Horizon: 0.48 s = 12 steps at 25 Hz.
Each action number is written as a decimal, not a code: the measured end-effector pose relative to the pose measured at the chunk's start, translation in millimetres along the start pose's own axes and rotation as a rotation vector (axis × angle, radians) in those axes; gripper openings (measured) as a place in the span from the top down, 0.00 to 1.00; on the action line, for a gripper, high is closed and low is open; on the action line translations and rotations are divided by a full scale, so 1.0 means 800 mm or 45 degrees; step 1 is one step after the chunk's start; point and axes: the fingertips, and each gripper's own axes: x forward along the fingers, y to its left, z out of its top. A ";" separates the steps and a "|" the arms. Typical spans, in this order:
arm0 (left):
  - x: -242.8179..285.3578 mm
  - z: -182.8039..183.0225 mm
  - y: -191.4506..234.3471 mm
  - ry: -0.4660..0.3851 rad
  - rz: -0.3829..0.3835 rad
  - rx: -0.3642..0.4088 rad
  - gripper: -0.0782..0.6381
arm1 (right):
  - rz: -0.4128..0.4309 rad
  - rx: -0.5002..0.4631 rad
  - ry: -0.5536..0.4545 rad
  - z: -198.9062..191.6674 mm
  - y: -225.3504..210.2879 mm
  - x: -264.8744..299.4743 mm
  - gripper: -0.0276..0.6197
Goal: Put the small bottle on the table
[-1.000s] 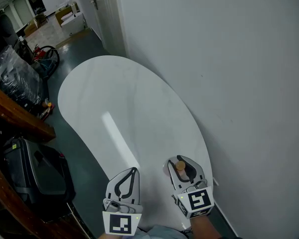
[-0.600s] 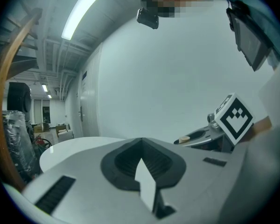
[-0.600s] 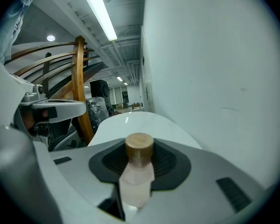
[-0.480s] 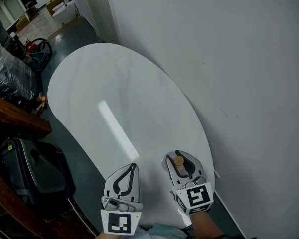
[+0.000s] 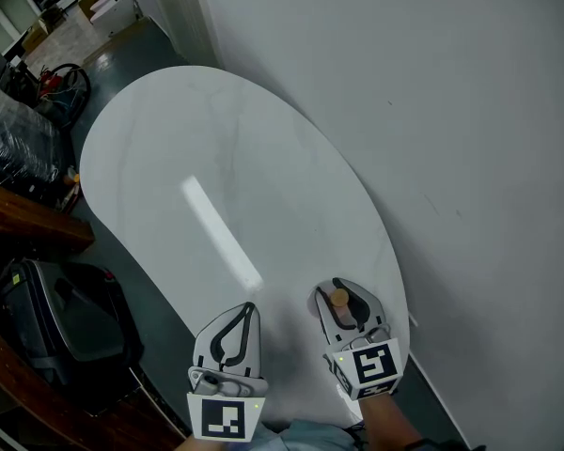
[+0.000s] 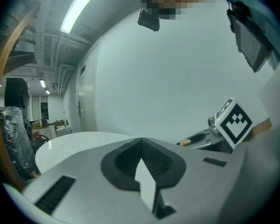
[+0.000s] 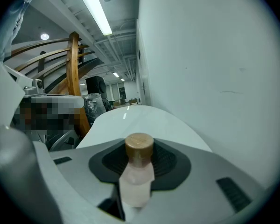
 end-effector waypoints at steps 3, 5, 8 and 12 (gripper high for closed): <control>0.001 -0.003 0.000 0.022 -0.025 0.063 0.89 | -0.006 0.005 0.015 -0.006 -0.003 0.002 0.78; 0.002 -0.005 0.001 0.034 -0.024 0.064 0.89 | -0.006 0.011 0.025 -0.010 -0.004 0.003 0.78; 0.002 -0.012 0.007 0.047 0.039 -0.105 0.89 | -0.003 0.006 0.022 -0.010 -0.004 0.006 0.78; 0.004 -0.014 0.009 0.062 0.036 -0.099 0.89 | -0.003 -0.019 0.020 -0.013 -0.006 0.009 0.78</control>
